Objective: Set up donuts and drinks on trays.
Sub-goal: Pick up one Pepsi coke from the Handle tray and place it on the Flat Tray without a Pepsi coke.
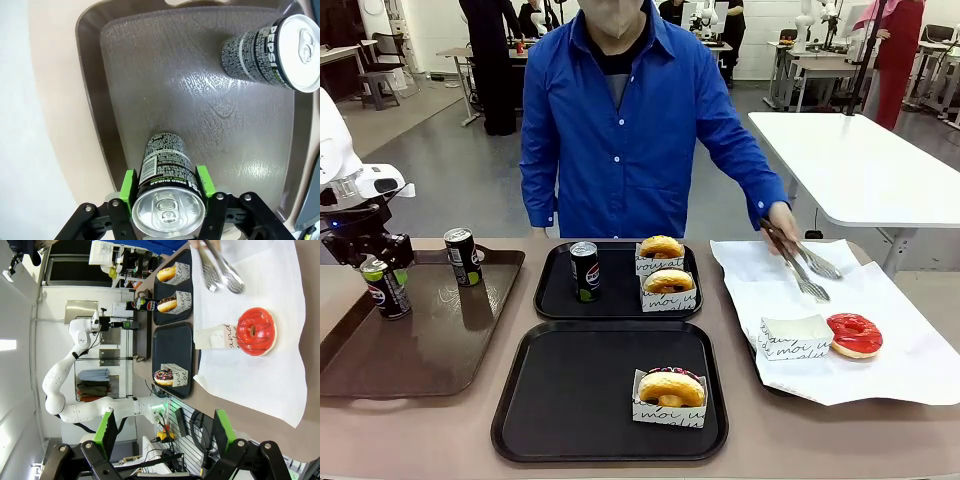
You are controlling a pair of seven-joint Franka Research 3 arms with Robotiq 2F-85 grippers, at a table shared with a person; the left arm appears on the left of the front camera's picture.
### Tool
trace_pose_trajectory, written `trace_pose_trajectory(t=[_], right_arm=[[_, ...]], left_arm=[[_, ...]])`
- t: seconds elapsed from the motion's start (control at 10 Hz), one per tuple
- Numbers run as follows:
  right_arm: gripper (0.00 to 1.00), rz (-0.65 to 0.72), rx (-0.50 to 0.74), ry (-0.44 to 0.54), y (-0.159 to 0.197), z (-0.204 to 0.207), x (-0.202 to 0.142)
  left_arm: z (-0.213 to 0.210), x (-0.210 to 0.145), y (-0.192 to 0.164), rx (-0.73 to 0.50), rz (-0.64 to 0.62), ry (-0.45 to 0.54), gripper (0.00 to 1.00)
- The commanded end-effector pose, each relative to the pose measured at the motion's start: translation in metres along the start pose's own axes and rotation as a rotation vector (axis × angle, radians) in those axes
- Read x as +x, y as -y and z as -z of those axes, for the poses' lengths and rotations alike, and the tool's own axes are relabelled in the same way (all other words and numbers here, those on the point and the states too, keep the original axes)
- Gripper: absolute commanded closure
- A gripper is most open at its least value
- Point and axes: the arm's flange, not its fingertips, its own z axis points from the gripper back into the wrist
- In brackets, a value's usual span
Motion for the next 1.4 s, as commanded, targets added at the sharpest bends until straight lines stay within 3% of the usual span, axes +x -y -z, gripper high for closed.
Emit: trace_pose_trajectory(t=[0.0, 0.1, 0.2, 0.3, 0.9, 1.3], right_arm=[[0.00, -0.014, 0.017, 0.003, -0.001, 0.000, 0.000], [0.00, -0.014, 0.017, 0.003, -0.001, 0.000, 0.000], [0.00, -0.014, 0.017, 0.003, -0.001, 0.000, 0.000], [0.00, -0.014, 0.017, 0.003, -0.001, 0.000, 0.000], [0.00, -0.014, 0.017, 0.003, -0.001, 0.000, 0.000], [0.00, -0.014, 0.017, 0.003, -0.001, 0.000, 0.000]], left_arm=[[0.005, -0.002, -0.003, 0.027, -0.018, -0.029, 0.85], [0.003, -0.002, -0.003, 0.023, -0.016, -0.024, 1.00], [0.001, -0.002, -0.003, 0.024, -0.016, -0.023, 1.00], [-0.006, -0.004, -0.001, 0.020, -0.004, -0.026, 0.61], [-0.101, -0.078, 0.066, -0.089, 0.320, 0.089, 0.61], [-0.114, -0.119, 0.089, -0.168, 0.405, 0.203, 0.61]])
